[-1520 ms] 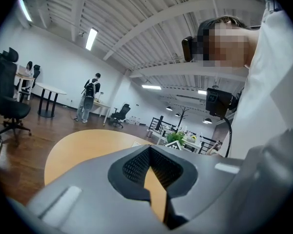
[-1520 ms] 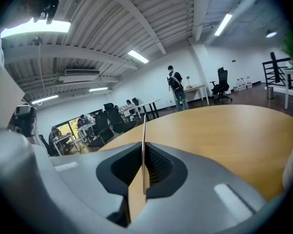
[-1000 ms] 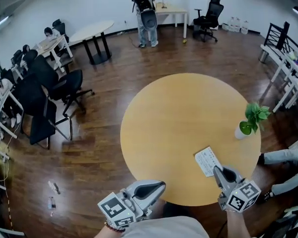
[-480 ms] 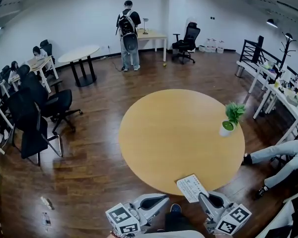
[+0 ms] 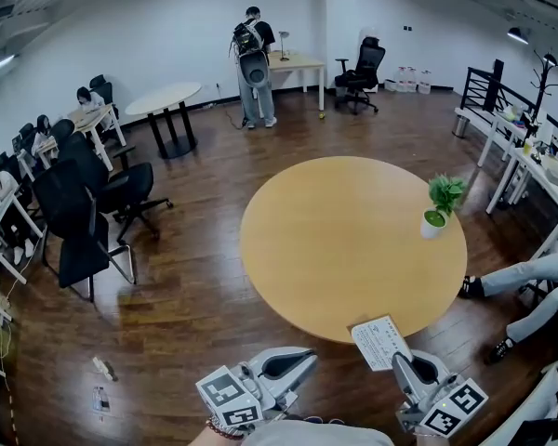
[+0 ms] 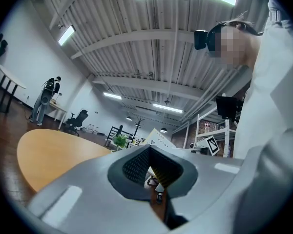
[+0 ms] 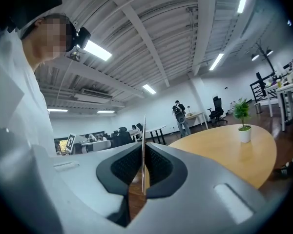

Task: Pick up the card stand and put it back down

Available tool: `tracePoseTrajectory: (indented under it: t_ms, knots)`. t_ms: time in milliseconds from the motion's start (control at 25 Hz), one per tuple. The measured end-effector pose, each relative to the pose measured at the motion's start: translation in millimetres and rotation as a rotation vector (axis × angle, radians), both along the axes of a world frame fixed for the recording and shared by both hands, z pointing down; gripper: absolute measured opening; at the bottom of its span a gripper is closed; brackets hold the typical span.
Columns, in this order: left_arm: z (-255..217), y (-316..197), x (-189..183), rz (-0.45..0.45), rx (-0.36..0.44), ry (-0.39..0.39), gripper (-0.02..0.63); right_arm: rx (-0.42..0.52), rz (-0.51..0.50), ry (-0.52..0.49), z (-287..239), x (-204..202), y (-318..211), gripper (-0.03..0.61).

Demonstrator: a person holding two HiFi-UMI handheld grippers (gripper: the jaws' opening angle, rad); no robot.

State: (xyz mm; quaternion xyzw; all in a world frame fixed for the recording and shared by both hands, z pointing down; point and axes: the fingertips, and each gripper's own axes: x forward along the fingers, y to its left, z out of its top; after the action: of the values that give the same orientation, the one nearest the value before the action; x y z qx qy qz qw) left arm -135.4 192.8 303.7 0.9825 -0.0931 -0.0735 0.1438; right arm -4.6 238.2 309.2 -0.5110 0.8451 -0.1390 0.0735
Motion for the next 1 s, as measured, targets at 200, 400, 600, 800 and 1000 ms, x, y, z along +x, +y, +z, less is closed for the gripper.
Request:
tracePoseTrajectory:
  t_ms: [200, 400, 600, 800, 1000]
  knots:
    - [-9, 21, 38, 0.019, 0.003, -0.011, 0.002, 0.009, 0.004, -0.010, -6, 26, 28, 0.021]
    - [-11, 35, 79, 0.062, 0.069, -0.054, 0.002, 0.017, 0.028, 0.003, -1, 52, 53, 0.021]
    - [-3, 57, 101, 0.096, 0.089, -0.092, 0.000, 0.011, 0.052, -0.018, 3, 70, 65, 0.021]
    - [-1, 48, 88, 0.039, 0.030, -0.069, 0.002, 0.034, 0.047, -0.030, -1, 70, 67, 0.021]
    - [2, 47, 86, 0.017, 0.011, -0.082, 0.002, 0.012, 0.038, -0.048, 8, 68, 71, 0.021]
